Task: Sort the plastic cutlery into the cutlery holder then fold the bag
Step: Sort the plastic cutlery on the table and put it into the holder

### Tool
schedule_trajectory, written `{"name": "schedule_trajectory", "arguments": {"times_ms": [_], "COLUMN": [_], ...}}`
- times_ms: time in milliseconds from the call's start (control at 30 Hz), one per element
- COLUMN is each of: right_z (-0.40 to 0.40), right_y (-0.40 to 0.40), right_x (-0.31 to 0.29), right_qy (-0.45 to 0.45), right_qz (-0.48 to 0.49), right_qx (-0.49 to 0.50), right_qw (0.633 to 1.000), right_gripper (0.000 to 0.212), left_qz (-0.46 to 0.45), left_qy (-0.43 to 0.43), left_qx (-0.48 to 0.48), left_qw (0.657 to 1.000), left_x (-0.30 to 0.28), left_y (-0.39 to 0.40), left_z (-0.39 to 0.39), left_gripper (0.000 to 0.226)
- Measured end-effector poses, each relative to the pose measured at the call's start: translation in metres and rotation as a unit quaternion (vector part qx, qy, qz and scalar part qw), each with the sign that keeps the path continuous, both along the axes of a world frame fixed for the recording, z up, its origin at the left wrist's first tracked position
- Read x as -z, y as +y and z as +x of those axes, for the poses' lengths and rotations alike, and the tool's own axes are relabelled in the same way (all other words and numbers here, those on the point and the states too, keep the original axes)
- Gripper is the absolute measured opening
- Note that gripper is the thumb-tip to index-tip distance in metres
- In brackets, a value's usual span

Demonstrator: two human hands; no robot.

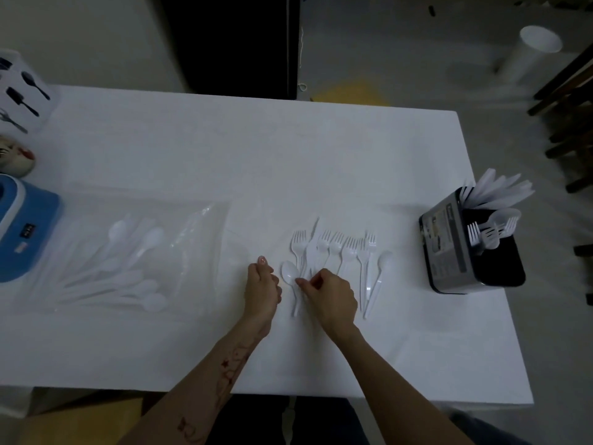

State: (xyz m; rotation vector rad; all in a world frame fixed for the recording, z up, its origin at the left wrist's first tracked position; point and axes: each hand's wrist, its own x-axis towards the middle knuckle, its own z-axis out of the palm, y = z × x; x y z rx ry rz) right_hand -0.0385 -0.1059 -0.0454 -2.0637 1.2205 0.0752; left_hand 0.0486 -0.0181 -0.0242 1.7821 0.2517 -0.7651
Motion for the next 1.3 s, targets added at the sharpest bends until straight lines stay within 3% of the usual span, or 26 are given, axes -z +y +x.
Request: {"name": "schedule_trajectory", "arguments": {"times_ms": [133,300,500,667,767,867,967,1233,1300], "right_z": [0.005,-0.004,-0.021,-0.025,-0.022,-0.017,-0.014,-0.027,-0.033], "right_y": [0.000,-0.004,0.005,0.010,0.005,-0.003,-0.005,-0.011,-0.013], "right_x": [0.002,-0.004,-0.022,-0.019,-0.018,-0.012,-0.003,-0.020,-0.024], "right_qy": [-0.004,-0.083,-0.179,-0.197,-0.168,-0.056,0.040,0.043,0.000], "right_qz": [0.048,0.064,0.048,0.064,0.011,-0.046,-0.022,-0.024,0.039], "right_qx": [0.070,0.062,-0.046,-0.122,-0.086,-0.003,-0.016,0.020,0.027], "right_qw": [0.996,0.993,0.982,0.971,0.982,0.997,0.999,0.999,0.999], "right_gripper": [0.021,0.018,0.015,0.013,0.014,0.021,0.023,0.015,0.016], "left_qz": [-0.033,-0.097,-0.164,-0.201,-0.182,-0.146,-0.133,-0.139,-0.147], "left_qy": [0.025,0.061,0.127,0.183,0.175,0.175,0.182,0.188,0.192], "left_qx": [0.006,0.004,0.009,-0.009,-0.025,-0.028,-0.026,-0.041,-0.032], "left_qw": [0.999,0.993,0.978,0.962,0.967,0.973,0.974,0.971,0.970], "left_x": [0.006,0.004,0.001,-0.004,0.001,0.007,0.007,0.003,0.000], "left_y": [0.009,0.008,0.000,-0.001,0.001,0.005,0.009,0.002,0.000], "left_z": [-0.002,-0.004,-0.007,-0.008,-0.005,-0.002,-0.001,-0.004,-0.006], "left_gripper": [0.034,0.030,0.036,0.032,0.025,0.024,0.023,0.016,0.017]}}
